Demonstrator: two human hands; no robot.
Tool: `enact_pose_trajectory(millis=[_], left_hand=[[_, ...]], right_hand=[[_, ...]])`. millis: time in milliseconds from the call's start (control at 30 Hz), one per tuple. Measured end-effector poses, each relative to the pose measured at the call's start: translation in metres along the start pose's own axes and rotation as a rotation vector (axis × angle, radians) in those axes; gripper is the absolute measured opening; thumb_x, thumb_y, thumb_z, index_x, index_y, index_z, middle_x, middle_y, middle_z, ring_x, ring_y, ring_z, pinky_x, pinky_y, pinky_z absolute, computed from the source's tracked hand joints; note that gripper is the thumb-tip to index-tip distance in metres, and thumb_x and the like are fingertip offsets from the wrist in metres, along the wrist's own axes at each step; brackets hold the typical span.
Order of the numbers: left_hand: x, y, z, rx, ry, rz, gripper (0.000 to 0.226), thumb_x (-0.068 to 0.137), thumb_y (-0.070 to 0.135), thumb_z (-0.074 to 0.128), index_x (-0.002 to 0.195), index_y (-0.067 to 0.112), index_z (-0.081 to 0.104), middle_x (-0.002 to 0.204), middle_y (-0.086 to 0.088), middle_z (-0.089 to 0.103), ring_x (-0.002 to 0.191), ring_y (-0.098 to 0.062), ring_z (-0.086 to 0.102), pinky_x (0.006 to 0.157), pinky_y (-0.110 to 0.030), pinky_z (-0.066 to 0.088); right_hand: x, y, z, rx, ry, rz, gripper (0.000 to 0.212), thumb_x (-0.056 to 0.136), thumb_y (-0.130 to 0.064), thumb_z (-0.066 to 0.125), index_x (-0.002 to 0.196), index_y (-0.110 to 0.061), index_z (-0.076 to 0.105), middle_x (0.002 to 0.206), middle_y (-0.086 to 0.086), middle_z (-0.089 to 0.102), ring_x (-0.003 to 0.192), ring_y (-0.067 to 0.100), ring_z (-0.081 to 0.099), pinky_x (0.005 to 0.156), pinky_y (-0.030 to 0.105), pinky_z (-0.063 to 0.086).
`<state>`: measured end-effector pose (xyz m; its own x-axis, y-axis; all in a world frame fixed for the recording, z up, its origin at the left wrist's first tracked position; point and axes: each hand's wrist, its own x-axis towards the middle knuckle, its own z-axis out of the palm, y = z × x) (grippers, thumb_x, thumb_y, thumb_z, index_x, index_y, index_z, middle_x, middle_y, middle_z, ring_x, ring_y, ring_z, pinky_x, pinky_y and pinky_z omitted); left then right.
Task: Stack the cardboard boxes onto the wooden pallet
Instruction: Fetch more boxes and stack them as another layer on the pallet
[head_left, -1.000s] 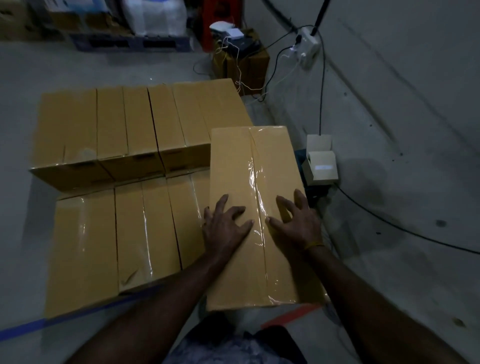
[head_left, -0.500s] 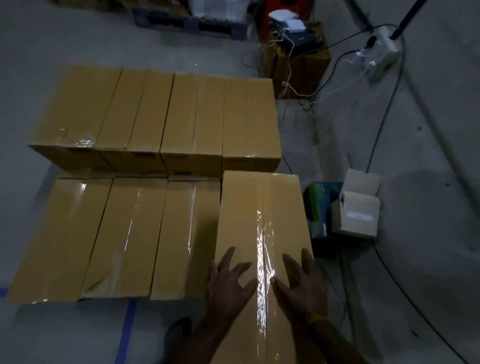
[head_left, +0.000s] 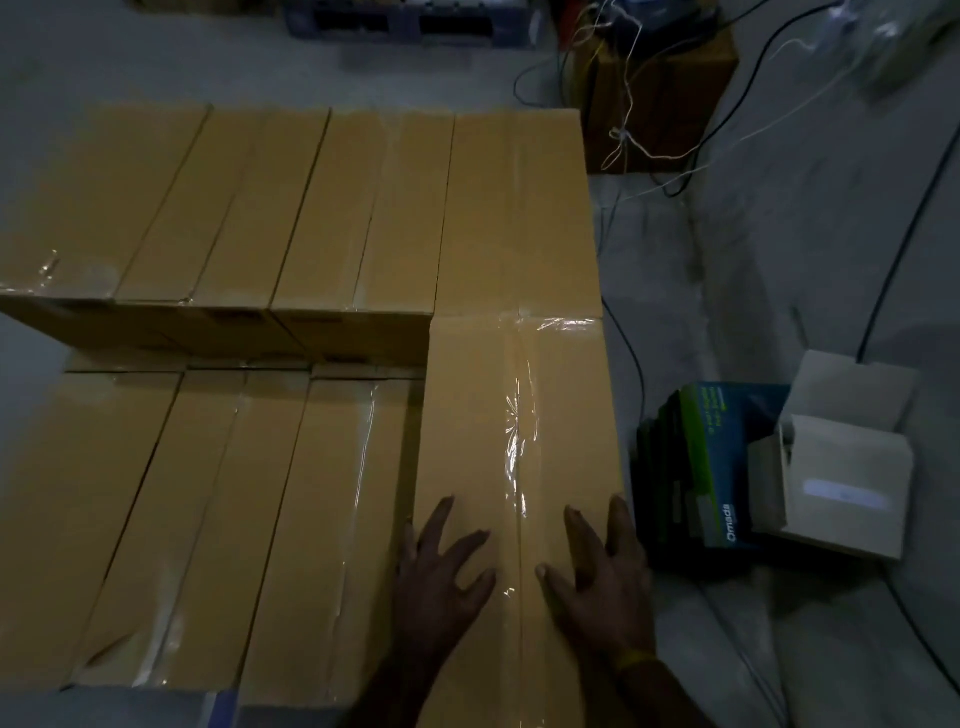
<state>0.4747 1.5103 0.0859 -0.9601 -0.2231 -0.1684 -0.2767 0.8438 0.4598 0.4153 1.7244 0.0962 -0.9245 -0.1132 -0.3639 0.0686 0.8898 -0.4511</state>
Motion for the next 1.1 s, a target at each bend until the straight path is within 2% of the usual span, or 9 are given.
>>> enact_pose_trajectory(millis=[67, 167, 233, 333, 433, 667, 933, 1100], left_hand=[[0.014, -0.010, 0.011, -0.022, -0.080, 0.000, 0.053, 0.081, 0.066, 0.061, 0.132, 0.054, 0.053, 0.165, 0.016, 0.006, 0.149, -0.042, 0.013, 0.112, -0.060, 0.024], [0.018, -0.015, 0.010, -0.013, -0.172, -0.015, 0.060, 0.082, 0.073, 0.049, 0.139, 0.055, 0.044, 0.166, 0.016, -0.003, 0.150, -0.043, -0.001, 0.115, -0.061, 0.018], [0.017, -0.005, -0.005, 0.044, -0.253, -0.043, 0.067, 0.082, 0.075, 0.042, 0.145, 0.052, 0.037, 0.166, 0.013, -0.008, 0.150, -0.042, -0.007, 0.116, -0.062, 0.018], [0.011, 0.020, -0.037, 0.131, -0.325, -0.085, 0.076, 0.089, 0.058, 0.060, 0.154, 0.041, 0.024, 0.166, 0.002, -0.012, 0.152, -0.037, -0.008, 0.121, -0.057, 0.017], [-0.014, 0.043, -0.075, 0.073, -0.276, -0.151, 0.079, 0.090, 0.051, 0.065, 0.155, 0.036, 0.023, 0.167, -0.005, -0.007, 0.152, -0.036, 0.000, 0.121, -0.054, 0.022], [-0.113, 0.043, -0.167, -0.035, -0.151, -0.236, 0.081, 0.091, 0.054, 0.062, 0.157, 0.031, 0.021, 0.167, -0.008, -0.005, 0.152, -0.037, 0.002, 0.118, -0.056, 0.025], [-0.246, -0.031, -0.260, -0.125, 0.058, -0.369, 0.082, 0.090, 0.049, 0.065, 0.157, 0.030, 0.021, 0.167, -0.007, -0.002, 0.151, -0.038, 0.003, 0.115, -0.057, 0.026], [-0.343, -0.085, -0.300, -0.161, 0.195, -0.464, 0.082, 0.088, 0.048, 0.069, 0.155, 0.024, 0.029, 0.164, -0.014, 0.007, 0.148, -0.037, 0.014, 0.110, -0.055, 0.038]], right_hand=[[0.015, 0.005, 0.009, -0.074, -0.075, -0.008, 0.096, 0.068, -0.086, 0.038, 0.153, -0.052, 0.009, 0.159, -0.010, -0.033, 0.149, 0.035, 0.003, 0.113, 0.062, 0.025], [0.018, 0.009, 0.011, -0.161, -0.154, -0.032, 0.095, 0.080, -0.081, 0.048, 0.150, -0.053, -0.010, 0.154, -0.008, -0.043, 0.149, 0.037, -0.008, 0.113, 0.064, 0.021], [0.015, 0.007, 0.001, -0.155, -0.210, -0.041, 0.097, 0.083, -0.075, 0.054, 0.151, -0.053, -0.011, 0.154, -0.008, -0.043, 0.149, 0.037, -0.009, 0.115, 0.063, 0.018], [0.011, -0.009, -0.020, -0.175, -0.292, -0.014, 0.098, 0.084, -0.070, 0.058, 0.156, -0.045, -0.005, 0.159, -0.001, -0.036, 0.150, 0.038, -0.011, 0.118, 0.062, 0.010], [-0.019, -0.041, -0.043, -0.205, -0.303, -0.004, 0.094, 0.088, -0.065, 0.056, 0.158, -0.037, 0.000, 0.162, 0.004, -0.027, 0.151, 0.036, -0.011, 0.119, 0.062, 0.007], [-0.137, -0.115, -0.077, -0.189, -0.290, -0.106, 0.089, 0.092, -0.063, 0.051, 0.158, -0.035, -0.001, 0.164, 0.004, -0.023, 0.151, 0.035, -0.009, 0.119, 0.063, 0.003], [-0.249, -0.210, -0.072, -0.298, -0.258, -0.336, 0.089, 0.092, -0.060, 0.053, 0.158, -0.034, -0.001, 0.164, 0.009, -0.020, 0.152, 0.037, -0.008, 0.118, 0.063, 0.002], [-0.324, -0.281, -0.035, -0.350, -0.234, -0.470, 0.088, 0.090, -0.065, 0.052, 0.158, -0.036, 0.005, 0.165, 0.011, -0.011, 0.151, 0.039, -0.002, 0.118, 0.064, 0.007]])
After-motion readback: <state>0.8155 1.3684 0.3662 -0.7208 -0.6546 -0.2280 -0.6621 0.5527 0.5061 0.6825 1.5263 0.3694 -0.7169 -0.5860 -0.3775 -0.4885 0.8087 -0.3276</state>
